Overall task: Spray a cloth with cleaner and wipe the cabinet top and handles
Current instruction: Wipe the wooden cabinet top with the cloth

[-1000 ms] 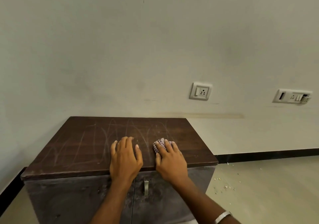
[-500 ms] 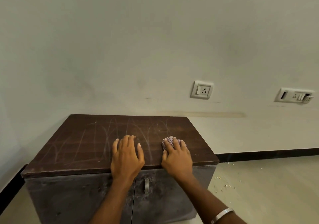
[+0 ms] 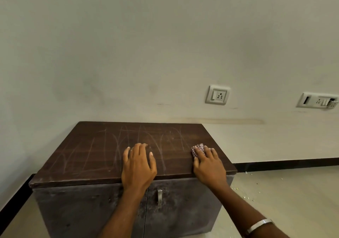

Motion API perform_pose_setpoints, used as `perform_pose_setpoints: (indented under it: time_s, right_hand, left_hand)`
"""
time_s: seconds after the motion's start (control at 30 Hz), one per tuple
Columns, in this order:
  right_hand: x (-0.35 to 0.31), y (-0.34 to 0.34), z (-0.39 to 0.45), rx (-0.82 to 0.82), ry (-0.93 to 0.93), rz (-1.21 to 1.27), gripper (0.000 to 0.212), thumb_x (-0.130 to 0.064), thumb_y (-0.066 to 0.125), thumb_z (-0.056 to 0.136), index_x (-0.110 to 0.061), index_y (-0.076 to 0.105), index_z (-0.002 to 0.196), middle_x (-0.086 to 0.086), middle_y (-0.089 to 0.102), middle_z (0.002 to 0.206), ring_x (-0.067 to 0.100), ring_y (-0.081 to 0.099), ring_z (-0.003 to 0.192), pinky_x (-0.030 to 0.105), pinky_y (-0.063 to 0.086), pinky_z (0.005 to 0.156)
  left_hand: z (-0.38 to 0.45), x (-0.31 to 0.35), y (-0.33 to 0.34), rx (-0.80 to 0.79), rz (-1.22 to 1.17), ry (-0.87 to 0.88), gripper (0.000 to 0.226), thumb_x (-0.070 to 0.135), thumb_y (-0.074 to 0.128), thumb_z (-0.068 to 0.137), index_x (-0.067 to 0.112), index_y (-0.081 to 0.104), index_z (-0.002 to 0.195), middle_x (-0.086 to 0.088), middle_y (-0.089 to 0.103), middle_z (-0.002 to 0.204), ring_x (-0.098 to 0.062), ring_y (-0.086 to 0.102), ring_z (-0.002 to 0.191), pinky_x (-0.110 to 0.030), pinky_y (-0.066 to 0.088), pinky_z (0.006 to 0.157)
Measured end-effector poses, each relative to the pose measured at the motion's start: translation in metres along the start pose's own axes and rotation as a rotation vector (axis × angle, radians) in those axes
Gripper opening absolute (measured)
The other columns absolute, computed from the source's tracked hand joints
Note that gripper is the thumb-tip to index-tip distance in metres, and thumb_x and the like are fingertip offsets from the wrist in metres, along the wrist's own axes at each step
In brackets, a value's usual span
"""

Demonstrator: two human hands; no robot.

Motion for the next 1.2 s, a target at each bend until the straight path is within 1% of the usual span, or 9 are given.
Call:
perform_pose_setpoints:
  time_s: [0.17,0.3,0.4,0.53,0.67,0.8,0.93,1.1,1.2]
  right_hand:
    - [-0.024,0.004,-0.006,0.020,0.013,-0.007,0.052,-0.042,0.030,0.099,-0.036,0.027,0.150,0.000,0.019,0.161,0.027,0.010,0.148,0.042,0.012,0.121]
    - [-0.078,0.013,-0.019,-0.016,-0.119,0.030,0.052,-0.042,0.029,0.099,-0.035,0.024,0.150,0.001,0.017,0.161,0.027,0.006,0.149,0.041,0.007,0.121]
    - [-0.102,0.018,-0.024,-0.031,-0.200,0.046,0.052,-0.042,0.028,0.100,-0.034,0.024,0.151,0.001,0.017,0.161,0.026,0.006,0.149,0.041,0.007,0.121]
    - [-0.085,0.017,-0.017,-0.038,-0.217,0.051,0.051,-0.043,0.029,0.099,-0.037,0.026,0.149,-0.001,0.021,0.160,0.023,0.010,0.149,0.039,0.013,0.121]
    - [-0.035,0.007,-0.004,-0.001,-0.107,0.000,0.053,-0.044,0.026,0.097,-0.036,0.028,0.149,-0.002,0.025,0.159,0.023,0.015,0.147,0.039,0.017,0.120]
    - [-0.002,0.002,0.006,-0.037,0.002,0.003,0.051,-0.042,0.030,0.099,-0.035,0.026,0.150,-0.001,0.021,0.160,0.025,0.012,0.148,0.041,0.014,0.121]
    - [-0.018,0.006,0.008,-0.033,0.024,-0.017,0.052,-0.041,0.030,0.099,-0.035,0.026,0.150,0.001,0.018,0.161,0.029,0.011,0.148,0.043,0.013,0.121]
    - [-0.078,0.017,-0.001,-0.033,-0.152,0.024,0.052,-0.042,0.031,0.098,-0.035,0.027,0.149,0.002,0.020,0.160,0.028,0.009,0.148,0.042,0.011,0.121]
    - [-0.093,0.023,-0.002,-0.063,-0.195,0.030,0.052,-0.042,0.029,0.099,-0.036,0.025,0.150,0.001,0.019,0.161,0.027,0.008,0.149,0.042,0.011,0.121]
  left_hand:
    - [0.000,0.002,-0.001,0.015,0.015,0.008,0.043,0.035,0.033,0.091,0.011,0.062,0.113,-0.002,0.064,0.109,-0.020,0.061,0.102,-0.042,0.033,0.108]
    - [0.000,0.002,-0.001,0.008,0.031,0.003,0.043,0.035,0.034,0.091,0.011,0.061,0.113,-0.002,0.064,0.109,-0.020,0.061,0.103,-0.041,0.032,0.108]
    - [0.000,0.000,0.001,-0.012,0.029,-0.012,0.044,0.036,0.032,0.091,0.012,0.060,0.115,-0.002,0.063,0.112,-0.019,0.060,0.105,-0.041,0.032,0.109]
    - [0.002,-0.001,0.000,-0.008,0.016,-0.014,0.044,0.036,0.032,0.091,0.013,0.059,0.116,0.000,0.062,0.113,-0.018,0.059,0.106,-0.041,0.032,0.110]
    - [0.001,0.000,-0.001,0.008,0.004,-0.005,0.044,0.036,0.033,0.092,0.012,0.060,0.115,-0.001,0.062,0.112,-0.020,0.059,0.104,-0.042,0.032,0.109]
    - [0.000,0.000,0.001,-0.003,0.015,-0.003,0.045,0.037,0.032,0.092,0.012,0.061,0.115,-0.002,0.063,0.112,-0.020,0.060,0.105,-0.041,0.032,0.110]
    - [-0.001,0.001,0.001,-0.001,0.010,0.002,0.045,0.037,0.032,0.092,0.012,0.061,0.115,-0.001,0.063,0.111,-0.020,0.060,0.105,-0.042,0.033,0.110]
    - [0.000,0.003,-0.001,0.007,0.020,-0.005,0.042,0.035,0.034,0.091,0.011,0.061,0.113,-0.002,0.063,0.110,-0.020,0.060,0.103,-0.041,0.033,0.108]
    - [0.001,0.002,-0.001,0.003,0.014,-0.006,0.042,0.036,0.034,0.091,0.012,0.060,0.114,-0.001,0.062,0.111,-0.019,0.059,0.104,-0.041,0.033,0.108]
Point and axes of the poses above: each hand's wrist, its own z-axis towards the middle knuckle, its own y-axis out of the palm, x = y × z, the point moved 7 cm from there along z, towards the middle knuckle
